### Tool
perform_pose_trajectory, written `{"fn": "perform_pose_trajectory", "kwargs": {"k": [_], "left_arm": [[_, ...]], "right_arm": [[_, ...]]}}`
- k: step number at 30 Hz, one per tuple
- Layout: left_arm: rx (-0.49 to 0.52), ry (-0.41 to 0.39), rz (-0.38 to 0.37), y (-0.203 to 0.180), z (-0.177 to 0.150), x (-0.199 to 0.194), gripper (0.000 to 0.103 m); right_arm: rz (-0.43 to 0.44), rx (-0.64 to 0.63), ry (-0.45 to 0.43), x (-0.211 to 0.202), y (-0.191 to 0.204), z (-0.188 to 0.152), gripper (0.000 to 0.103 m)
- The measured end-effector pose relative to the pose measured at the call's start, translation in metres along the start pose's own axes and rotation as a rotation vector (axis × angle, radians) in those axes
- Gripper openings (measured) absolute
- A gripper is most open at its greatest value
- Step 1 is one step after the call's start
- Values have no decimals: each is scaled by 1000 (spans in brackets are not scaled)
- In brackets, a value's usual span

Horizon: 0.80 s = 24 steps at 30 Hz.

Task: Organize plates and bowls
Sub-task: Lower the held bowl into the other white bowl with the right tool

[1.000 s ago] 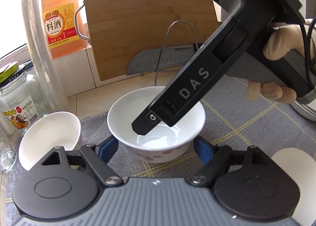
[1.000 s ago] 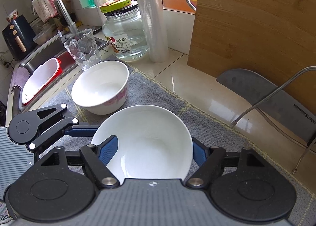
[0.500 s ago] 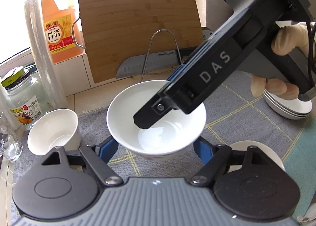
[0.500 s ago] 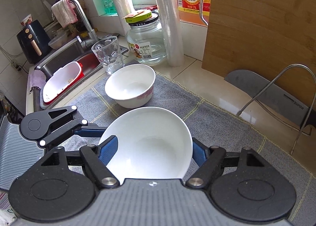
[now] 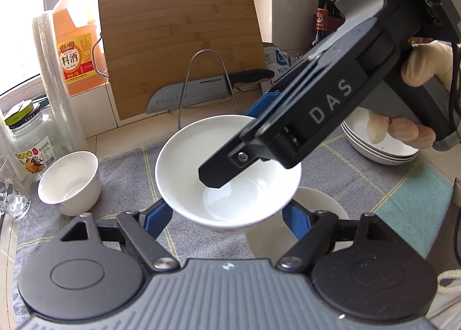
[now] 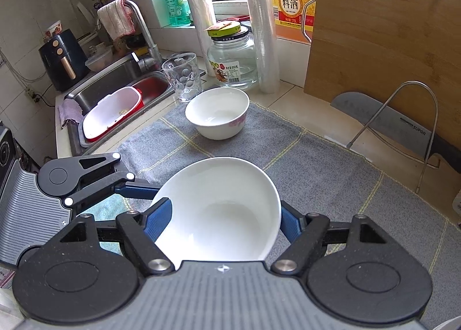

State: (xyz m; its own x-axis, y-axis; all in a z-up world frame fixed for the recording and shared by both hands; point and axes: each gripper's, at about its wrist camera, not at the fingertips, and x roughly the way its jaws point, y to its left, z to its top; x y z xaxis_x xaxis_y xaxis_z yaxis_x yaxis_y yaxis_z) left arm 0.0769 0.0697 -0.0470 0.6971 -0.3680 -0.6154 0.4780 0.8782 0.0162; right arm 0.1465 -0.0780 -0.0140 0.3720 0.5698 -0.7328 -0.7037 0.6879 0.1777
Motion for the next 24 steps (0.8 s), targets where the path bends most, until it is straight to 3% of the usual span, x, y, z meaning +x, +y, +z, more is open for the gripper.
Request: {"fn": "perform_pose_trajectory", "kwargs": {"k": [15,24], "left_arm": [[27,-4,-46,-37,-9,-20,83],[36,40,-85,-50,-20,-11,83]], "right_arm": [[-40,23,-7,-34,11,-39,83],[-59,61,33,-30,10,-63,83]]}}
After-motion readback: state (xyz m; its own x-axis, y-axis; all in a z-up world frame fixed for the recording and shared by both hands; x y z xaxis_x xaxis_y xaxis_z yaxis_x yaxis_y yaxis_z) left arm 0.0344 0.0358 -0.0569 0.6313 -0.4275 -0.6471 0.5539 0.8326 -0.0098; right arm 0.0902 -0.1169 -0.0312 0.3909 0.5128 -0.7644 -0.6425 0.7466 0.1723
